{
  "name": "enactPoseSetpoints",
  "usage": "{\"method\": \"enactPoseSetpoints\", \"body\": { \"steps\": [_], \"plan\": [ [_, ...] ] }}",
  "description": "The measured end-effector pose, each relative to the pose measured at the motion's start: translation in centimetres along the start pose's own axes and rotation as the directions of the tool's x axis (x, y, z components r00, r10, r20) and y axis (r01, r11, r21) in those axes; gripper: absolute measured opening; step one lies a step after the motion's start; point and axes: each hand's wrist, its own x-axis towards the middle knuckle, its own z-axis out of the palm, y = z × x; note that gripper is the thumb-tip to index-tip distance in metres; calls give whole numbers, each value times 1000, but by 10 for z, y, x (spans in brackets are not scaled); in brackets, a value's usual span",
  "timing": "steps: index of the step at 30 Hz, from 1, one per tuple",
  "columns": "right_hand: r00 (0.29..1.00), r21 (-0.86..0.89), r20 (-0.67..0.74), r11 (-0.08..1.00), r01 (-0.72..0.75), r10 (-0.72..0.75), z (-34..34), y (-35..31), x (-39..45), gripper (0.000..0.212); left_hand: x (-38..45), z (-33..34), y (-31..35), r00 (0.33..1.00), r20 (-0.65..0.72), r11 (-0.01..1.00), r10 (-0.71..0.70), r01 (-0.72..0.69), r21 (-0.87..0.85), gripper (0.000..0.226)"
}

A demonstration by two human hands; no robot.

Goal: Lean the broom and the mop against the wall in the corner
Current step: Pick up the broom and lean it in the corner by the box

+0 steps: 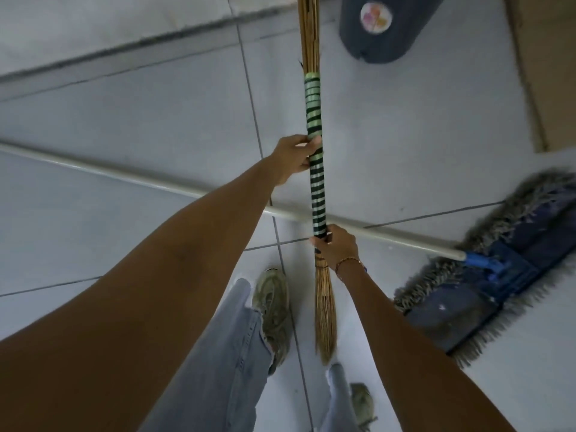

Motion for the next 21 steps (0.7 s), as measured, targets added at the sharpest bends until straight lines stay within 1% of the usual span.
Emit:
{"method": "enactPoseSetpoints", "body": {
  "steps": [2, 5, 9, 11, 14, 17, 21],
  "plan": [
    [1000, -11, -10, 1000, 6, -6, -23, -13, -32, 32, -42, 8, 30, 999, 35, 999, 38, -38, 0, 46],
    [1000, 16, -22, 1000, -10, 10, -65, -43, -91, 32, -116, 22, 83, 991, 110, 997, 75, -76, 3, 43],
    [995, 36, -96, 999, -4, 7, -127, -98, -175, 33, -214, 36, 168, 976, 174, 991, 132, -137, 13, 45],
    [990, 47, -141, 999, 13, -6, -155, -124, -219, 33, -266, 43, 215, 959, 223, 980, 173, -190, 58, 45],
    [980, 85, -199, 996, 23, -6, -186, -151, -272, 33, -326, 53, 266, 932, 296, 955, 207, -258, 146, 38],
    [974, 115, -226, 992, 50, -23, -210, -160, -311, 32, -372, 75, 296, 897, 372, 918, 238, -333, 215, 31],
    [961, 157, -276, 986, 53, -8, -246, -139, -356, 30, -416, 131, 310, 846, 466, 890, 259, -396, 224, 31]
  ]
}}
